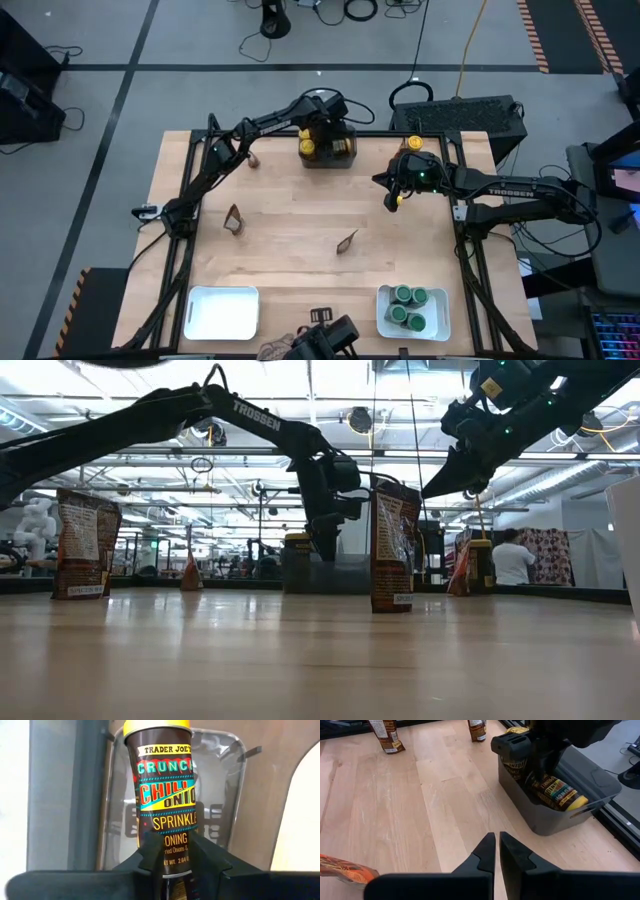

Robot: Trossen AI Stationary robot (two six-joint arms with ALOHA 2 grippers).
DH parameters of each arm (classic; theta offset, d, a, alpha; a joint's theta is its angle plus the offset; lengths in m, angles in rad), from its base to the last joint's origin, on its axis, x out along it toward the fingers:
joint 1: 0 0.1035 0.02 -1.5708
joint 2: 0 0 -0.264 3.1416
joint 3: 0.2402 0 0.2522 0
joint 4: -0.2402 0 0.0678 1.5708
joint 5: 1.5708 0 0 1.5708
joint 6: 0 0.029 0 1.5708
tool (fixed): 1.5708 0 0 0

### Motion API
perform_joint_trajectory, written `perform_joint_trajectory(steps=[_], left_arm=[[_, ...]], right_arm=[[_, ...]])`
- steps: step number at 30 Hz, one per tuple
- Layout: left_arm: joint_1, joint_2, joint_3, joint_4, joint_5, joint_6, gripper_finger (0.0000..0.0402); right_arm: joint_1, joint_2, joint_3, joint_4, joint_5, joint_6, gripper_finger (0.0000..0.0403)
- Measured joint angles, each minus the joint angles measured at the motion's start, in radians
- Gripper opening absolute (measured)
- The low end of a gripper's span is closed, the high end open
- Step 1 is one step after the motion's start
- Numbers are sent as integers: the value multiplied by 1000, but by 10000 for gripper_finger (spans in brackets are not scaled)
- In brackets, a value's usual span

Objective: Sort spices by type
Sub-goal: Put the bottom left yellow seasoning bottle into the gray bin

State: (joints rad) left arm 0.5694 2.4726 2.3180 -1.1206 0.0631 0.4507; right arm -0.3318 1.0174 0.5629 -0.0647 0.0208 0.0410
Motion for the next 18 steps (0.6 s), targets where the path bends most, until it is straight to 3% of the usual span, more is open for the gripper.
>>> perform_joint_trajectory(steps=[7,18], left_arm=[[0,-8,1,2,2,1,9],[-2,-21,2,30,-1,0,10]], right_arm=[[0,0,0,0,0,0,6],[0,0,0,1,0,-6,6]])
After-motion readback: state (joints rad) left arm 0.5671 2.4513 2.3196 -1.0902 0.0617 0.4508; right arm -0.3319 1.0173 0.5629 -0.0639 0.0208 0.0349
